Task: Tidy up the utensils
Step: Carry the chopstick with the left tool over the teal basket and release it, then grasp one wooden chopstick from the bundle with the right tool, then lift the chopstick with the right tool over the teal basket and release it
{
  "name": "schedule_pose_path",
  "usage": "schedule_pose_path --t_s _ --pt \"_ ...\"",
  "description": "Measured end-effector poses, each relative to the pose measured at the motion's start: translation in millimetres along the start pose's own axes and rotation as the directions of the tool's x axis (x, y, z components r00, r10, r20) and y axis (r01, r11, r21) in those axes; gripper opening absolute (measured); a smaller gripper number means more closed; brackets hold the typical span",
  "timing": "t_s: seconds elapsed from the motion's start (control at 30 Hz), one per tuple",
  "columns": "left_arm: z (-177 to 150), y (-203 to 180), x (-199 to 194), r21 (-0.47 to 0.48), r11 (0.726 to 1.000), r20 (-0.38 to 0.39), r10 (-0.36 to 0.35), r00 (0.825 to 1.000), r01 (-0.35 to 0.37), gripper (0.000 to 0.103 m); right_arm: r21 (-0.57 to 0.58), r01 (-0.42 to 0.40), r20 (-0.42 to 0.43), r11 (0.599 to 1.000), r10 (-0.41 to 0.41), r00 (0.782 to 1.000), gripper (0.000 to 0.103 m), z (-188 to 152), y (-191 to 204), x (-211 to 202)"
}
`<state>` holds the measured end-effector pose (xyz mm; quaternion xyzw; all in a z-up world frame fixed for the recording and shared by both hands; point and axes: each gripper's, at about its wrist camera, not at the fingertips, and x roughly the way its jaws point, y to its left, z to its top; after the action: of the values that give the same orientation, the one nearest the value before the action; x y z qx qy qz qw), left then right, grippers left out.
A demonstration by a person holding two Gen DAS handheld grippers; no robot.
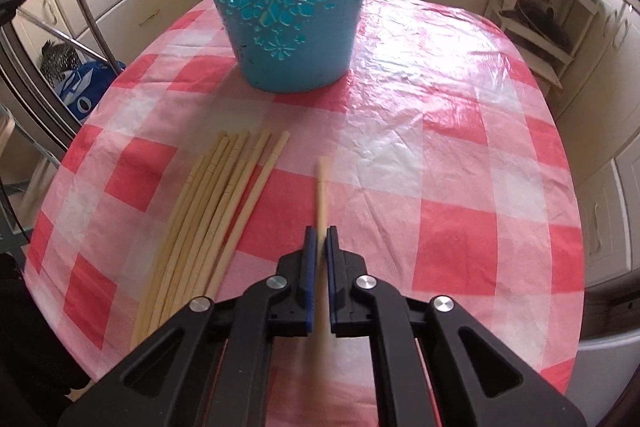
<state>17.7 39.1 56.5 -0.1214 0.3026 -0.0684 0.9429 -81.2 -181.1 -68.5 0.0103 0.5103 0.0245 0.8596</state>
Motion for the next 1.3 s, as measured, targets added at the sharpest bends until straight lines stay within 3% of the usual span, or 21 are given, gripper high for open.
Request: schedule_pose_path --t_s 0.2,0.37,0.53,0.73,0.87,0.97,1.07,1.2,1.3 --pt "0.1 3.3 -0.3 -0.006 1.0 -0.013 -0.013 1.0 0.013 0.055 0.174 -0.125 0.033 0.977 0.121 0.992 0.005 -18.0 -37.4 -18.0" --pt "-3.1 0.1 1.7 0.002 1.0 -0.024 -0.016 1.0 0.016 0.056 0.287 -0.258 0.143 0.923 0.225 0.964 0.005 -19.7 -63.0 -52.4" --pt "-4.2 0.7 5.0 -0.006 1.0 -0.039 -0.013 0.999 0.012 0.057 0.261 -0.368 0.321 0.893 0.279 0.905 0.005 16.7 -61.6 -104.9" --pt "-5.1 1.2 8.2 -0.015 1.0 -0.044 -0.007 0.999 0.006 0.057 0.153 -0.432 0.526 0.889 0.296 0.797 0.006 89.1 -42.2 -153.4" --pt "-5.2 1.9 9.6 -0.019 1.0 -0.043 -0.002 0.999 0.002 0.057 0.144 -0.399 0.652 0.905 0.217 0.726 0.006 141.5 -31.9 -157.0" --pt "-5.3 4.5 10.5 -0.03 1.0 -0.039 0.006 0.999 -0.008 0.059 0.2 -0.363 0.698 0.91 0.128 0.704 0.006 174.9 -30.5 -139.3" --pt "-5.2 7.1 11.0 -0.038 0.999 -0.037 0.013 0.999 -0.015 0.06 0.255 -0.285 0.702 0.924 0.025 0.711 0.006 202.0 -25.0 -113.6" --pt "-3.7 10.6 12.2 -0.049 0.999 -0.041 0.015 0.999 -0.017 0.06 0.293 -0.24 0.632 0.926 0.001 0.775 0.006 217.5 -22.7 -82.4" --pt "-3.6 10.0 11.7 -0.052 0.999 -0.042 0.014 0.999 -0.016 0.06 0.267 -0.216 0.593 0.939 0.017 0.805 0.006 213.0 -18.3 -70.3"
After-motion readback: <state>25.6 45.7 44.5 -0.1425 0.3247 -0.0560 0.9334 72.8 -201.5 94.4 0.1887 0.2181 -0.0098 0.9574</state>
